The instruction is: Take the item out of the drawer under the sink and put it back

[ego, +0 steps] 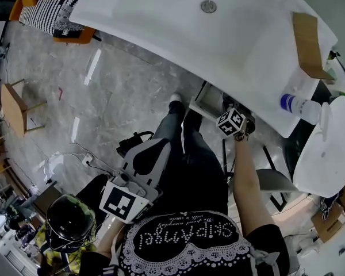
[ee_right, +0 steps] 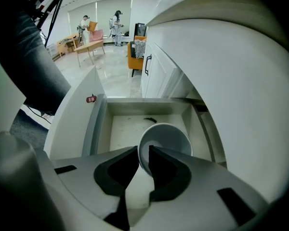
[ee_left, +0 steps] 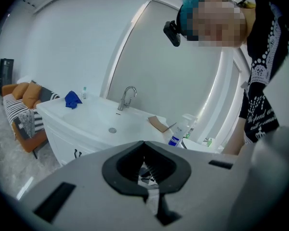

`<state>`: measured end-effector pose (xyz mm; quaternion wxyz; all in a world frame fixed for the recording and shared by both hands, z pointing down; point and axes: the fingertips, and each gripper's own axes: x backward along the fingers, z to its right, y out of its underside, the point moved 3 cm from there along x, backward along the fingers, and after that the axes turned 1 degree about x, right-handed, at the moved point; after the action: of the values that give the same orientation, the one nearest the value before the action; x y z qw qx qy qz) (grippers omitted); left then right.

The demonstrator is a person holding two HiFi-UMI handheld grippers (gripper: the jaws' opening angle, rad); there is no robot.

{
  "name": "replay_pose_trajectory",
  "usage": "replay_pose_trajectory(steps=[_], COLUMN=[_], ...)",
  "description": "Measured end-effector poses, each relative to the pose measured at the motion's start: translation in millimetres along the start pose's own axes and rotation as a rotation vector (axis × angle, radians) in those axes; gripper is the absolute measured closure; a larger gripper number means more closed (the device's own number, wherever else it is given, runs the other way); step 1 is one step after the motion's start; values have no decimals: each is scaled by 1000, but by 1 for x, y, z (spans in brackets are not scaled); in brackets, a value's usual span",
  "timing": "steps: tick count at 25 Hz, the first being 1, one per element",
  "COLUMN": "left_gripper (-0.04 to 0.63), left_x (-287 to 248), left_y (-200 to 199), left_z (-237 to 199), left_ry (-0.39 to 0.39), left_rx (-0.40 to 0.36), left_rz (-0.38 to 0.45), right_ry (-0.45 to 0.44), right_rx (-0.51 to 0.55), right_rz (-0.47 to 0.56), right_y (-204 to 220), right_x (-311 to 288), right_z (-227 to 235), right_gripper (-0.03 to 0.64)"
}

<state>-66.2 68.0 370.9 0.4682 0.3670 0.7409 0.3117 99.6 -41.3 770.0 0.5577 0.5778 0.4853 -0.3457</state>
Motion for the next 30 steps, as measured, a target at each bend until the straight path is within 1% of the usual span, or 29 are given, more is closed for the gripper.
replay_pose_trajectory(steps=[3, 4, 5, 10, 20, 26, 30], left_gripper=[591, 591, 591, 591, 591, 591, 591], left_x=[1, 1, 2, 3, 6, 8, 10], left_y=[2, 3, 3, 0, 3, -2, -1], left_z=[0, 0, 0, -1, 11, 4, 9], left_ry=[-7, -7, -6, 2, 25, 52, 67], left_rx=[4, 5, 6, 7, 3, -7, -11], left_rz=[-3, -5, -7, -3, 23, 38, 46], right_ry=[3, 3, 3, 3, 40, 81, 107], right_rx=[18, 23, 27, 29, 16, -29, -92], right_rz=[1, -1, -3, -14, 24, 55, 83], right_y=[0, -1, -1, -6, 3, -6, -6], right_x=[-1, -1, 0, 3, 25, 41, 55], right_z=[1, 1, 1, 0, -10, -9, -12], right_gripper=[555, 564, 588, 591, 591, 591, 591])
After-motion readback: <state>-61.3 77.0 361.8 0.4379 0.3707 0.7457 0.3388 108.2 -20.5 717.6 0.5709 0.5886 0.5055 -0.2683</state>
